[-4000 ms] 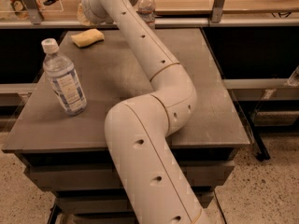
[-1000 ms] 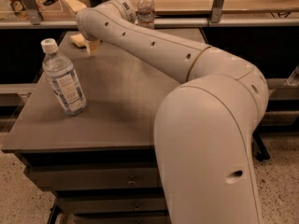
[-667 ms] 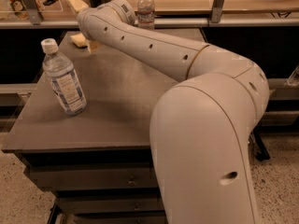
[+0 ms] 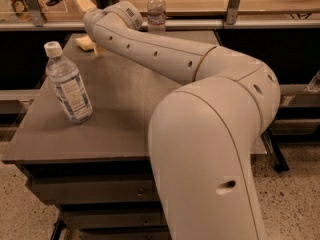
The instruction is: Move sponge near blue plastic bottle
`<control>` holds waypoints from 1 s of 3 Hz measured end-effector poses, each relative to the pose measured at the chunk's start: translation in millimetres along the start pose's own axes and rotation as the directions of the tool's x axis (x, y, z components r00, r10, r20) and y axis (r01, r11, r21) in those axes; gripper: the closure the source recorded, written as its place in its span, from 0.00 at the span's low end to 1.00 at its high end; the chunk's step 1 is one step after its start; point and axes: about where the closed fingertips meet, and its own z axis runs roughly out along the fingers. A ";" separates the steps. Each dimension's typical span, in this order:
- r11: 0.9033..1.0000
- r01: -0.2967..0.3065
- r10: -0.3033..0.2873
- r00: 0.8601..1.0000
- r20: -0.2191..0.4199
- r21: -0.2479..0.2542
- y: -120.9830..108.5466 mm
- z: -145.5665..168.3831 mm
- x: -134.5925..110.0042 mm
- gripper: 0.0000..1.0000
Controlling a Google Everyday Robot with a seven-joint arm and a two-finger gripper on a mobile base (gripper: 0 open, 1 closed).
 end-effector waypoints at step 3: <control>0.998 -0.040 0.039 0.999 0.025 0.052 2.5 26.1 -1.9 0.00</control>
Offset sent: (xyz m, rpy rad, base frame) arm 0.0248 0.0133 -0.0103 0.0825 -0.0209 0.0092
